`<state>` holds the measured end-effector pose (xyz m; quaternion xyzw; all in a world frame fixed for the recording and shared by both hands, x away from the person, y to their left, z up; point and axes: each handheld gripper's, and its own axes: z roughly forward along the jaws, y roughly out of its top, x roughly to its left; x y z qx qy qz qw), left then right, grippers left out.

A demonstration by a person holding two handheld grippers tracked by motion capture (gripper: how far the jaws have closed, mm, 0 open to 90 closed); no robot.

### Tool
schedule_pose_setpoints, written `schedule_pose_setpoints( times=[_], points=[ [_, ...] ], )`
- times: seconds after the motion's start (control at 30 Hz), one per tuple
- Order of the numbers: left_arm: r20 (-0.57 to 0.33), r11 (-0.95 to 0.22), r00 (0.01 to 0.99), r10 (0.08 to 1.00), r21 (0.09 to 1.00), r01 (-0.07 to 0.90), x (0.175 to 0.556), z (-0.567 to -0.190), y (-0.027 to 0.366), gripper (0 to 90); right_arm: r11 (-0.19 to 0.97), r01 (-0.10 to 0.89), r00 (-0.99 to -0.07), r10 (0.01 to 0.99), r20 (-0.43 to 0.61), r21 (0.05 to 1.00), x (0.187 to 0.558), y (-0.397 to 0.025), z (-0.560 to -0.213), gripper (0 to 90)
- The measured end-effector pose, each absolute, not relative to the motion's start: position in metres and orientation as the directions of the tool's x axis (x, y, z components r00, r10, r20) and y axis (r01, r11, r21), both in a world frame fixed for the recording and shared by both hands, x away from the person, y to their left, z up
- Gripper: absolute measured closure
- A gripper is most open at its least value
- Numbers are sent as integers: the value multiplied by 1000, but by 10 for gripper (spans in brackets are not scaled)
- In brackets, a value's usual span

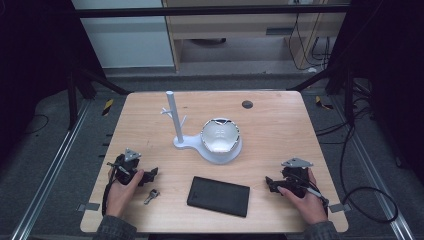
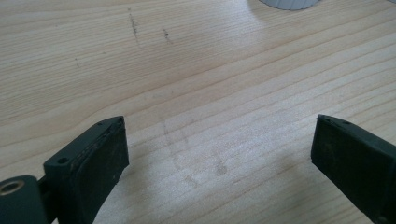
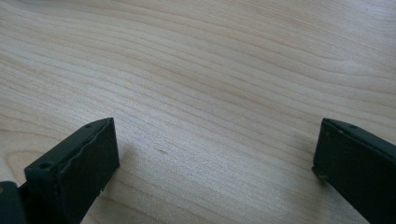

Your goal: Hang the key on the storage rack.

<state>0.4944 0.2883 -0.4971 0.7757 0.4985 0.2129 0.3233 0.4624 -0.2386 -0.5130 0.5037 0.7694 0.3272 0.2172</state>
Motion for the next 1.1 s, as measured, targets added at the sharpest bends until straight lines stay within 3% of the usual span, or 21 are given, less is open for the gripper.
schedule_pose_setpoints(
  times=[0.53, 0.6, 0.7, 1.1],
  points=[
    [43, -361, 480, 876, 719, 594, 473, -482, 286, 44, 277, 632, -395, 919, -6, 724, 462, -238, -513, 5],
    [68, -378, 482, 873, 719, 583, 469, -474, 283, 85, 277, 632, -395, 919, -6, 724, 462, -238, -513, 4],
    [97, -399, 488, 868, 720, 567, 466, -466, 278, 77, 277, 632, -395, 919, -6, 724, 462, -238, -513, 4],
    [153, -515, 559, 815, 636, 575, 456, -455, 253, 71, 287, 629, -409, 912, -6, 723, 462, -239, -513, 3]
  ],
)
